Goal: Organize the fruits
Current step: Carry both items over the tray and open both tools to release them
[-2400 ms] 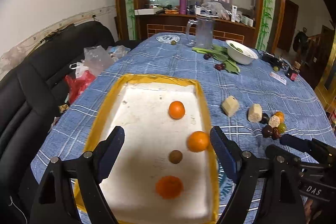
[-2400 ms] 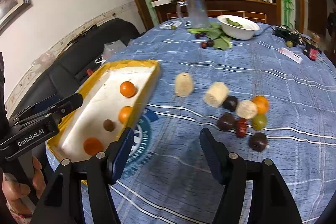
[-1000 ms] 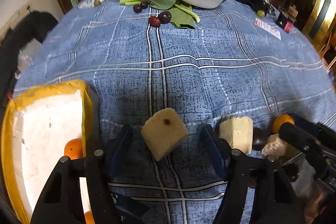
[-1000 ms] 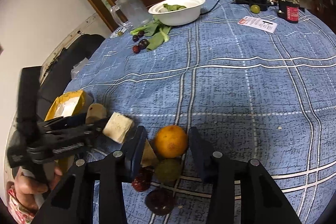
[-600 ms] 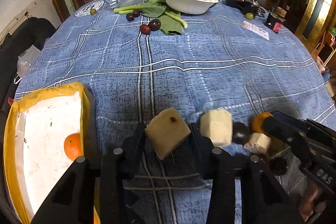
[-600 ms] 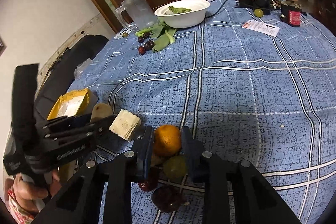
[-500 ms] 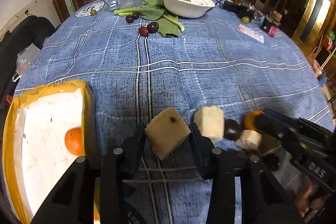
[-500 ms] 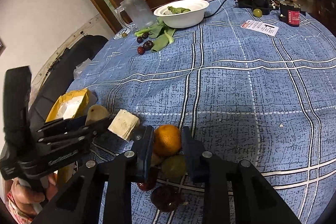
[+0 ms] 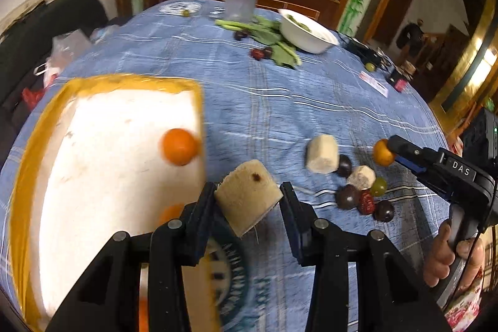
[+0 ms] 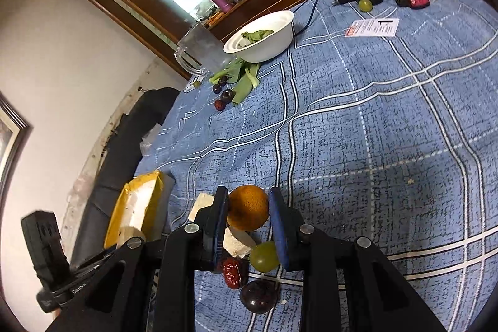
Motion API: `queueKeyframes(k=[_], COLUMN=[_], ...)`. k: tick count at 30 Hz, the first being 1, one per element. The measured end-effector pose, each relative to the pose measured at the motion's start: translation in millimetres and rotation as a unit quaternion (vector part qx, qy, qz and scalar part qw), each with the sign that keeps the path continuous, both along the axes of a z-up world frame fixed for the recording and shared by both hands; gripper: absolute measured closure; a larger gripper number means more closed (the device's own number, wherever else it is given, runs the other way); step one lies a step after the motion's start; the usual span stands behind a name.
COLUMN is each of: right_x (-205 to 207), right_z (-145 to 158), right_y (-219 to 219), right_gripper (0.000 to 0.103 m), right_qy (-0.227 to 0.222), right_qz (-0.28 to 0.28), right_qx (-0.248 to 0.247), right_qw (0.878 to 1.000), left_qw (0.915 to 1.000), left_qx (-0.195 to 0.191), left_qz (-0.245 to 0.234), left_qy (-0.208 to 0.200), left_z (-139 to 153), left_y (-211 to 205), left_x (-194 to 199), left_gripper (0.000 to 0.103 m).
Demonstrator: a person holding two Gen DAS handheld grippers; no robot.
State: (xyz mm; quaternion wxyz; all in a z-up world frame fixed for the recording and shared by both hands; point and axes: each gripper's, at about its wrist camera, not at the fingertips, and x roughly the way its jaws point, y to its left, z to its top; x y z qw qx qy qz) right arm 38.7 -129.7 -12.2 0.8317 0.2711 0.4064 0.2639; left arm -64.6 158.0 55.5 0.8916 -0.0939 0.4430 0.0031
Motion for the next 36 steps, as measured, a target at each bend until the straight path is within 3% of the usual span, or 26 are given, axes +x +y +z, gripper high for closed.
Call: queueKeyframes(k=[7,15,20,26,28,29,30,31,36], right_x=[-10.9,-31.6,-43.2,-52.4,-52.3,-51.8,-51.1,-51.2,-59.6], right_z=[7.8,31.5,44.7,48.5,48.2,47.1,44.8,43.5,29.2], right_y=[9.7,57.9,114.5,182.1,192.4,192.2,192.0,192.3,187.1], right_gripper=[0.074,0.074,0.074,0.074,0.073,0.071,0.063,0.055,0.054], right_qy=[-0.018,-0.032,-0.042,-0.051,-0.052,-0.050,-0.048,-0.049,-0.051], right_qz=[-0.012,0.033,0.088,0.144,0.142,0.137,0.133,0.129,0.137], right_qx=[-0.015,-0.024,-0.034,-0.066,-0.076,-0.079,-0.089,-0.100,-0.165], right_qw=[1.000,0.999,0.995,0.986,0.986,0.986,0.986,0.985,0.975], left_qw=[0.9967,0.9901,0.9889,0.9911,0.9918,0.9920,0.9918,0.9916,0.9917], left_qx=[0.037,0.029,0.046,0.022,0.015,0.017,0.022,0.025,0.012], left_qz=[0.072,0.137,0.141,0.131,0.127,0.125,0.126,0.126,0.124], left_qy=[-0.012,0.000,0.010,0.009,0.003,-0.002,-0.009,-0.015,-0.029], left_z=[6.1,-2.1,-12.1,-18.2,-15.2,-12.7,-9.6,-7.0,-2.1], left_y=[52.5,112.8,121.5,126.2,127.4,127.4,127.0,126.0,127.6], left_x=[-30.3,-53.6,-62.9,-69.0,-72.4,-74.3,-76.6,-78.1,-79.1], left_gripper=[0.063,0.062,0.062,0.062,0.059,0.050,0.040,0.037,0.035])
